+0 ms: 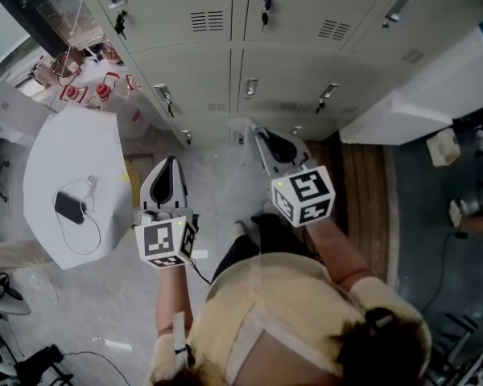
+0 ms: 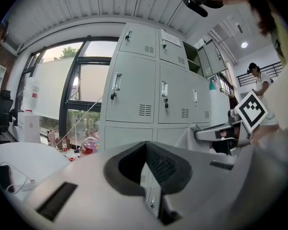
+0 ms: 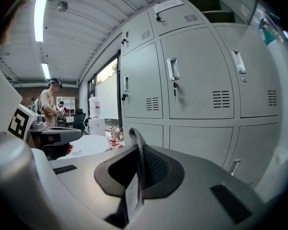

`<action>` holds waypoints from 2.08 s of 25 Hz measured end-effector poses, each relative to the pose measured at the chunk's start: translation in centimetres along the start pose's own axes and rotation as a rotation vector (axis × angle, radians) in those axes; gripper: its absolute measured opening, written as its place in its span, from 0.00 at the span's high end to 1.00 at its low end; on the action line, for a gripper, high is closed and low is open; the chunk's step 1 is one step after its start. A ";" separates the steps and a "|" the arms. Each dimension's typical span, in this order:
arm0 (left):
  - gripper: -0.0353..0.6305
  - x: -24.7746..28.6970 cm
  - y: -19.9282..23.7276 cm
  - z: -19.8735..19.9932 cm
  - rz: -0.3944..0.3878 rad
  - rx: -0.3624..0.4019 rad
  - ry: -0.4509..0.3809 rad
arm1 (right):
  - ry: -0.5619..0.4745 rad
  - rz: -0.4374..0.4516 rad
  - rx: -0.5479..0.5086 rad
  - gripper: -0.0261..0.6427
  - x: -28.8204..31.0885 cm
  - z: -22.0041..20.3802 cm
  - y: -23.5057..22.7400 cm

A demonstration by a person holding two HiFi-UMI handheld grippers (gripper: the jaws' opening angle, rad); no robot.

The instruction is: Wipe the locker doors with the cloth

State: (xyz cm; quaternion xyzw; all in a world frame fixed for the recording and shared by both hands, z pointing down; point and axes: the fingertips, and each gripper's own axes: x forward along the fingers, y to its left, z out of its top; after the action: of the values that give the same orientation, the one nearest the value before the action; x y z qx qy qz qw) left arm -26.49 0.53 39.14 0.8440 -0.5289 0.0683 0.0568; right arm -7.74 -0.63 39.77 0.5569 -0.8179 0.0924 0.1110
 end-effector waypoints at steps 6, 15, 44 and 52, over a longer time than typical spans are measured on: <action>0.94 3.5 -0.7 1.2 -0.015 -0.006 -0.018 | 0.000 0.001 0.002 0.94 2.3 0.7 -2.3; 0.94 8.8 -1.9 3.0 0.027 0.007 -0.032 | -0.012 0.039 -0.008 0.94 6.5 2.5 -7.3; 0.94 19.3 -2.1 2.8 0.071 -0.066 -0.019 | 0.013 0.062 -0.049 0.94 16.7 2.6 -13.7; 0.94 21.3 -3.5 2.6 0.056 -0.069 -0.008 | 0.019 0.025 -0.020 0.94 15.6 1.9 -17.1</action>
State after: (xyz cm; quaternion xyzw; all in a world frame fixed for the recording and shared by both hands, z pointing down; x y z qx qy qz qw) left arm -13.98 -17.27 40.21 0.8268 -0.5545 0.0481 0.0817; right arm 2.53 -21.21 42.89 0.5446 -0.8246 0.0908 0.1233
